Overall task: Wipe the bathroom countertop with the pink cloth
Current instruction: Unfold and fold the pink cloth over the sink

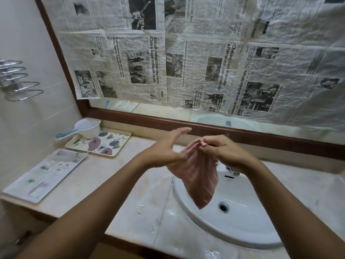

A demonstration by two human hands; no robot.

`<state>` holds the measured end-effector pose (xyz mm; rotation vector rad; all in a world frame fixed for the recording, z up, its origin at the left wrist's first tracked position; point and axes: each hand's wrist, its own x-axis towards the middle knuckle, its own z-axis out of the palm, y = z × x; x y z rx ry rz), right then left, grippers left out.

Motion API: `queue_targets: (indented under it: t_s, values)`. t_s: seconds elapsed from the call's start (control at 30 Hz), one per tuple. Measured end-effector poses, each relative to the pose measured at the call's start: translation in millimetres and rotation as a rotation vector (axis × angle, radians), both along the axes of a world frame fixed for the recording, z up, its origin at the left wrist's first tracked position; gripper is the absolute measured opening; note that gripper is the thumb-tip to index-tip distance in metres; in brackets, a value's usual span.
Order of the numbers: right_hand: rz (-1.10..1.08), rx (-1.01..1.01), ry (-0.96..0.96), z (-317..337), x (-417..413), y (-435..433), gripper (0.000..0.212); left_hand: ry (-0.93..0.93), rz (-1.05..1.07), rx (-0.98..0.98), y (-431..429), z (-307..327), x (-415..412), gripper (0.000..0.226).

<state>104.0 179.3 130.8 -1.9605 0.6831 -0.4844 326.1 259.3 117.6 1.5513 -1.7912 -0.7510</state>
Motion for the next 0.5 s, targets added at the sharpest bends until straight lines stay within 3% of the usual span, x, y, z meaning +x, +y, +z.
queue_targets:
  t_s: [0.07, 0.13, 0.17, 0.3, 0.4, 0.5]
  values:
    - [0.008, 0.035, -0.045, -4.4, -1.9, -2.3, 0.025, -0.043, -0.101, 0.111, 5.7, -13.4, 6.0, 0.051]
    - [-0.036, 0.030, -0.060, -12.6, -0.1, -4.6, 0.023, -0.026, -0.091, 0.177, 11.8, -23.7, 15.1, 0.011]
    - [-0.059, 0.023, -0.051, -17.3, 2.2, -5.6, 0.022, -0.018, -0.058, 0.192, 14.2, -27.2, 22.0, 0.002]
    - [-0.069, -0.045, 0.057, -42.8, 14.7, -7.7, 0.016, 0.020, 0.049, 0.167, 29.5, -29.9, 45.6, 0.013]
    - [-0.049, -0.061, 0.074, -52.9, 29.3, -5.7, 0.016, 0.163, 0.111, 0.156, 39.1, -30.8, 64.6, 0.010]
    - [-0.020, 0.144, -0.080, -43.6, 50.6, 0.4, 0.012, 0.408, 0.194, 0.100, 46.9, -30.2, 82.7, 0.016]
